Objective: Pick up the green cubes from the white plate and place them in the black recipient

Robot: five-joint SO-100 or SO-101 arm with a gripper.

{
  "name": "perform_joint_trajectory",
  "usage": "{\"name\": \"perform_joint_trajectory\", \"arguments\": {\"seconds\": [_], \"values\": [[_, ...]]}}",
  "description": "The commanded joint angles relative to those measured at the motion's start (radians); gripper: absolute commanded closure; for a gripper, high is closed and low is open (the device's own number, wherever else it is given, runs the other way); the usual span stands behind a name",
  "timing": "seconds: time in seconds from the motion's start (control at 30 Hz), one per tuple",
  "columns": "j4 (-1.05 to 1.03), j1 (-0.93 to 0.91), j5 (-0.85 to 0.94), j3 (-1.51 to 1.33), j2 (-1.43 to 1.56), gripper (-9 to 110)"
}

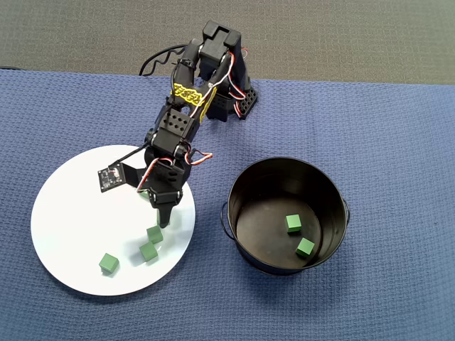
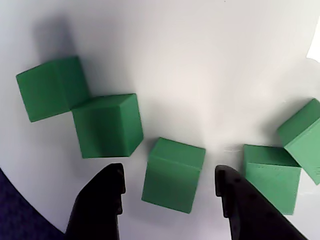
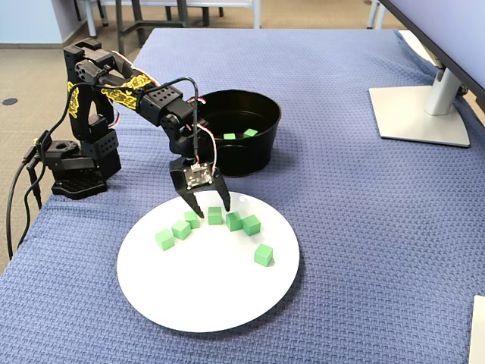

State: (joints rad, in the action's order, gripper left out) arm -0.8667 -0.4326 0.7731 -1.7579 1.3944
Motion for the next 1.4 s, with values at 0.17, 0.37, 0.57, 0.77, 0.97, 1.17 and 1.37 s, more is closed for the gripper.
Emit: {"name": "perform_joint_trajectory", "arguments": {"seconds": [0.17,0.37,0.57,0.77,0.97,1.17,1.37], "values": [[0.046,0.017,0.009,-0.026,0.044,87],[0.063,0.012,0.008,-0.035,0.034,88],[0.077,0.006,0.012,-0.023,0.009,91],[0.081,0.002,0.020,-0.017,-0.011,93],[0.089,-0.002,0.029,-0.018,-0.023,94],[0.097,-0.003,0.028,-0.023,-0.021,101],[-0.020,-0.020,-0.091,0.043,0.098,102]]}}
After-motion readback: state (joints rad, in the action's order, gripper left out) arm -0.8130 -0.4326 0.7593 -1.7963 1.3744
